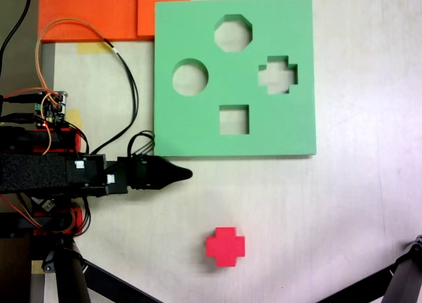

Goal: Put the cross columnar block into the corresponding hole

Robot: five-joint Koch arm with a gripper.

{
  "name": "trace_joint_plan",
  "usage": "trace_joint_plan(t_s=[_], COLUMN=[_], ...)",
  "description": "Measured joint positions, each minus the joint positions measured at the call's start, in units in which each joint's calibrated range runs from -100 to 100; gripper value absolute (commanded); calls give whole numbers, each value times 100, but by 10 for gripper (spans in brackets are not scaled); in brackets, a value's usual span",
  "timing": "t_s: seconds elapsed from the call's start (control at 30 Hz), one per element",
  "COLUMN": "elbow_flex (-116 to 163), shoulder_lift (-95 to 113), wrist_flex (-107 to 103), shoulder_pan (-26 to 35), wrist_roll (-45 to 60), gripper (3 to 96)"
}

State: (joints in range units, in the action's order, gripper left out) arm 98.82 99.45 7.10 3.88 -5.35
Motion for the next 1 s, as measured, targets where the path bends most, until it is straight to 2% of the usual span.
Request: trace_joint_plan(t_s=[0.17,0.4,0.63,0.87,1.0], elbow_flex=[0,-284,-4527,-8055,-9358], shoulder_lift=[0,0,-616,-2845,-4131], wrist_flex=[0,-382,-5825,-8781,-9809], shoulder_pan=[-44,-806,-943,-923,-982], wrist_roll=[-156,-1832,-2701,-3233,-3321], gripper=[491,432,432,432,432])
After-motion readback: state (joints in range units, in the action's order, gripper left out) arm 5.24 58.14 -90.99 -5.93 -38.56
